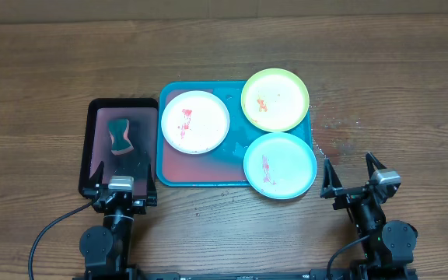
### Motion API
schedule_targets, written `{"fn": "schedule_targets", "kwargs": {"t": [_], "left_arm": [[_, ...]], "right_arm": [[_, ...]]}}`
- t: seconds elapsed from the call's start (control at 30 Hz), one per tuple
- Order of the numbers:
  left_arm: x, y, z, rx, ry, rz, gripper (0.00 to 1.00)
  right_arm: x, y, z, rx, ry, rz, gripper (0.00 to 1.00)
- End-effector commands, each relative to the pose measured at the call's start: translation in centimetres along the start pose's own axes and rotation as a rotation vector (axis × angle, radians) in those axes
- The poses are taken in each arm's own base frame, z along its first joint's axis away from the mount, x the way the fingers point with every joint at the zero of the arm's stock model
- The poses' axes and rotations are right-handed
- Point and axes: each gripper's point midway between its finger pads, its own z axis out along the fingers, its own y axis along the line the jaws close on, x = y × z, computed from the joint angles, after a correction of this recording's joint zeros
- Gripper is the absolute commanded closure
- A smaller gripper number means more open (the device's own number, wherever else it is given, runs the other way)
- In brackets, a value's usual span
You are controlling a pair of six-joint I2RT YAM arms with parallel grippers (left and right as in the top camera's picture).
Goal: Clean dirty plates on tray and stack at the side
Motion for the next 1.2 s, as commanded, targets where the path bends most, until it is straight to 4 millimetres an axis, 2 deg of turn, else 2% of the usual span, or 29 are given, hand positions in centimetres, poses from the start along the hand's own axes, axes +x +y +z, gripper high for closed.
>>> {"fn": "schedule_targets", "kwargs": {"t": [0.0,0.17,0.4,0.57,0.7,0.93,1.07,1.17], "left_arm": [[-2.7,-0.1,-0.6,0.017,-0.058,0.016,0.00],[-6.0,-0.2,-1.8,0.038,-0.082,0.016,0.00],[-10.1,-0.1,-3.0,0.067,-0.019,0.005,0.00],[-13.0,-0.3,-2.5,0.119,0.087,-0.012,0.00],[-15.7,-1.4,-1.2,0.235,0.176,-0.019,0.00],[-19.2,-5.1,1.4,0.571,0.376,-0.054,0.00],[-19.4,-5.9,3.4,0.668,0.586,-0.171,0.00],[-19.1,-5.6,4.9,0.670,0.711,-0.217,0.00]], "right_arm": [[-2.5,1.0,-0.5,-0.041,-0.053,-0.010,0.00],[-5.5,1.6,-1.1,-0.047,-0.089,-0.016,0.00],[-10.5,2.6,-1.0,-0.059,-0.065,-0.013,0.00],[-13.8,2.9,0.0,-0.043,0.037,0.005,0.00],[-15.9,3.0,1.4,-0.022,0.179,0.032,0.00],[-17.4,3.0,4.1,0.011,0.470,0.088,0.00],[-16.6,3.2,5.2,0.015,0.669,0.135,0.00],[-15.9,3.8,6.9,-0.011,0.723,0.218,0.00]]}}
